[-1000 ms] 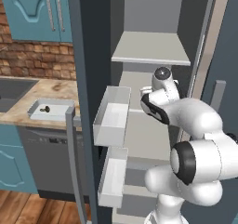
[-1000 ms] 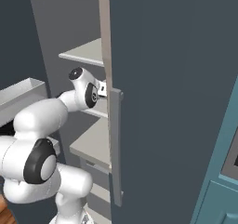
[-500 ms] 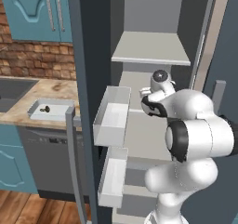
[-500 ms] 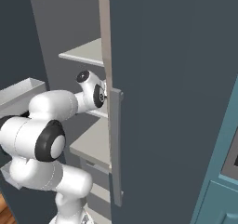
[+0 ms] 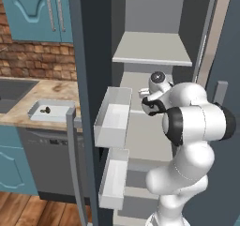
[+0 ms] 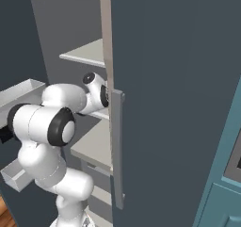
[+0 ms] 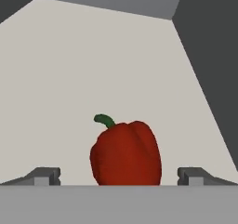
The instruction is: Take the bell pepper and mushroom out of the freezer and place them in the tupperware container on the counter. Then put the tupperware containing the vegetables back in the freezer.
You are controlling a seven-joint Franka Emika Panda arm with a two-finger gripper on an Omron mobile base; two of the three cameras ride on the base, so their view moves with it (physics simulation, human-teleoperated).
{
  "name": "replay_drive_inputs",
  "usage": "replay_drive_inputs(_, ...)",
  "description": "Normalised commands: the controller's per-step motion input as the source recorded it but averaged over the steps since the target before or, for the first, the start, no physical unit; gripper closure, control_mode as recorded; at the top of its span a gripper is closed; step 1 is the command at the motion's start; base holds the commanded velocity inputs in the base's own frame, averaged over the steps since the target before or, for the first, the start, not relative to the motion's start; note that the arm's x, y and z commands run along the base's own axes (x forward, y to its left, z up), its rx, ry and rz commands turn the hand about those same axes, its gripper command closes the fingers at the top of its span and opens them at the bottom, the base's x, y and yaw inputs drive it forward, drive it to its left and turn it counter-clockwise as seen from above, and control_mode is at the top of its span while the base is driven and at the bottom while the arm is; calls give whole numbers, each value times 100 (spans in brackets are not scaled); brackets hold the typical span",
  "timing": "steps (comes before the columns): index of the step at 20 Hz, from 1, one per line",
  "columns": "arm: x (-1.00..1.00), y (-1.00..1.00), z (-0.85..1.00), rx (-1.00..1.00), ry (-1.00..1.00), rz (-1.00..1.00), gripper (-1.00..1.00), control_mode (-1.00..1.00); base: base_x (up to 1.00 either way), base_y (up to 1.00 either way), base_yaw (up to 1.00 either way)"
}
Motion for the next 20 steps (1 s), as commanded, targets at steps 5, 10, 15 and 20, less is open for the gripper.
replay_drive_inputs(5, 27, -12, -24, 0, 0, 0, -100, -100, 0, 0, 0)
replay_drive_inputs(10, 25, -15, -22, 0, 0, 0, -100, -100, 0, 0, 0)
replay_drive_inputs(15, 16, -8, -26, 0, 0, 0, -100, -100, 0, 0, 0)
replay_drive_inputs(20, 1, 0, -31, 0, 1, 0, 100, -100, 0, 0, 0)
